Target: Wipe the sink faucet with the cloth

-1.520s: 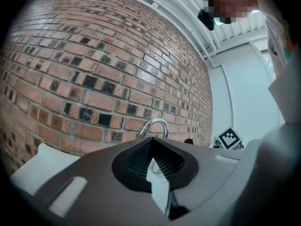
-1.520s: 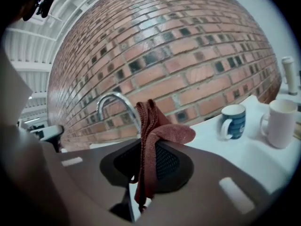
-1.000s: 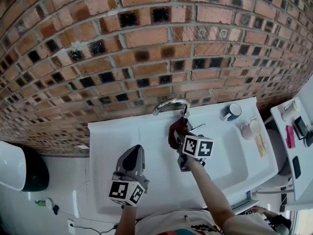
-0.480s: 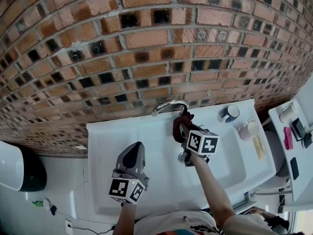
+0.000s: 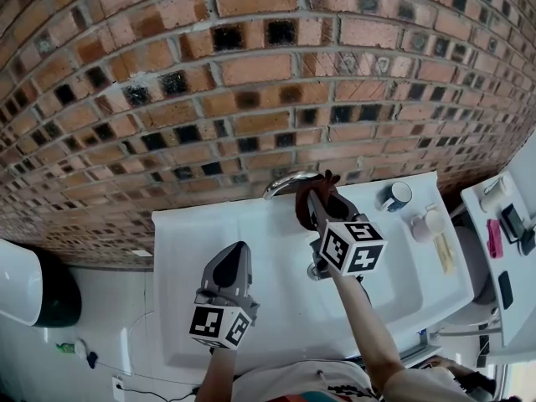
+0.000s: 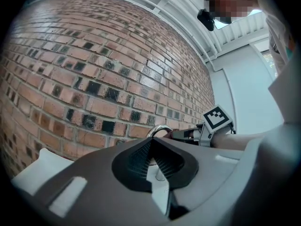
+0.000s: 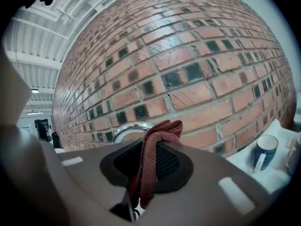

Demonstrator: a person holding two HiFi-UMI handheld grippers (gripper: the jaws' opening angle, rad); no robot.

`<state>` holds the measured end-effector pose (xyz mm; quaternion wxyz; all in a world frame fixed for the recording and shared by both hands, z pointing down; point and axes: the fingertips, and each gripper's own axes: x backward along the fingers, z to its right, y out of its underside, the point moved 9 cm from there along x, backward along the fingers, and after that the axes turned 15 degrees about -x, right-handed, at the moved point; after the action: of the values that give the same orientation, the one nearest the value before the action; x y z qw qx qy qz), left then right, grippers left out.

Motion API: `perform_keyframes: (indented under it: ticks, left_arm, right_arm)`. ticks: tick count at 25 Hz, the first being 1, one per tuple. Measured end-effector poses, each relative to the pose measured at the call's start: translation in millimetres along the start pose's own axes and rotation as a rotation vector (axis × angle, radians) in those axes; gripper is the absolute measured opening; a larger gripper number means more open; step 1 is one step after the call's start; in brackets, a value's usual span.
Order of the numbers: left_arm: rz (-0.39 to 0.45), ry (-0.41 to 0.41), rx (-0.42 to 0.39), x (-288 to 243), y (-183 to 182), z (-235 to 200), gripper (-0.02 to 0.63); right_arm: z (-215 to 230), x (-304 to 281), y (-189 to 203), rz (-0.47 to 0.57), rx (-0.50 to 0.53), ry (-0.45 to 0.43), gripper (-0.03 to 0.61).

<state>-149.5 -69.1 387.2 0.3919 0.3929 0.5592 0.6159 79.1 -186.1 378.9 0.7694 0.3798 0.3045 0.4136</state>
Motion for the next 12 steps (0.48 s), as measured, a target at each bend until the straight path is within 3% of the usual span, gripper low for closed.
perform_keyframes:
  ticks: [5,12]
  left_arm:
    - [0.003,-0.015,-0.001,4.2,-2.2,-3.8,0.005]
    - [0.005,-0.016,-0.006,5.9,-3.6,-2.9,0.005]
  right_arm:
    - [-27.1,2.9,0.4,0.043,0.152,-0.089,0.049]
    - [-58.9,-3.9,13.2,0.015,0.251,-0.168,0.049]
